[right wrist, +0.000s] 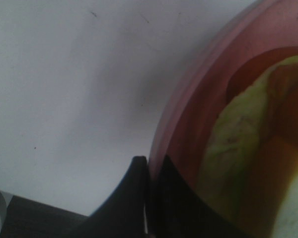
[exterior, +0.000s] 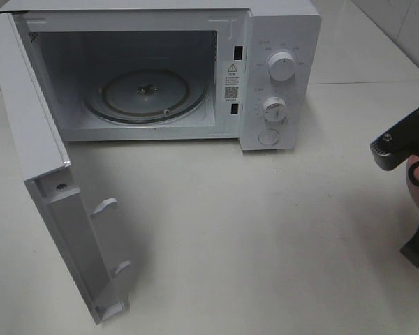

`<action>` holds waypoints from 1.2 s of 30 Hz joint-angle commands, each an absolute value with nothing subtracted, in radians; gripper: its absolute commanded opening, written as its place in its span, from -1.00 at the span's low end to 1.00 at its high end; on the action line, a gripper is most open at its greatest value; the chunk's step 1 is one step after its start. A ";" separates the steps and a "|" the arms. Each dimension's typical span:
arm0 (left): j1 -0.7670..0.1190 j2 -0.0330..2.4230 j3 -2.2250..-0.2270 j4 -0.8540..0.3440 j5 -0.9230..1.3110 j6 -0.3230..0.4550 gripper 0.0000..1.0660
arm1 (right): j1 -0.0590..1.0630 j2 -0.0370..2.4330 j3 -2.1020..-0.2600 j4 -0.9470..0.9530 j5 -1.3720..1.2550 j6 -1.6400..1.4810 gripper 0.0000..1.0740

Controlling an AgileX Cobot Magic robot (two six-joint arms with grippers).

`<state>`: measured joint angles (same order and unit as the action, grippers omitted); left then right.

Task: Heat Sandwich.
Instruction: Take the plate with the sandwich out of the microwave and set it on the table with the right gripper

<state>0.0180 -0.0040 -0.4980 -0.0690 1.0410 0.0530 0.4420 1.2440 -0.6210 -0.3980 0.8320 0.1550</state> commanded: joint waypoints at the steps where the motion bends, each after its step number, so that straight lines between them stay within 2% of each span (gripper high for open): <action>1: 0.012 -0.025 -0.494 -0.069 1.037 0.049 0.87 | 0.413 1.269 -0.631 -0.435 0.805 0.184 -0.99; 21: 0.012 -0.025 -0.494 -0.069 1.037 0.049 0.87 | 0.222 1.517 -0.634 -0.441 0.575 0.220 -0.97; 36: 0.012 -0.025 -0.494 -0.069 1.037 0.049 0.87 | 0.217 1.722 -0.742 -0.448 0.521 0.228 -0.95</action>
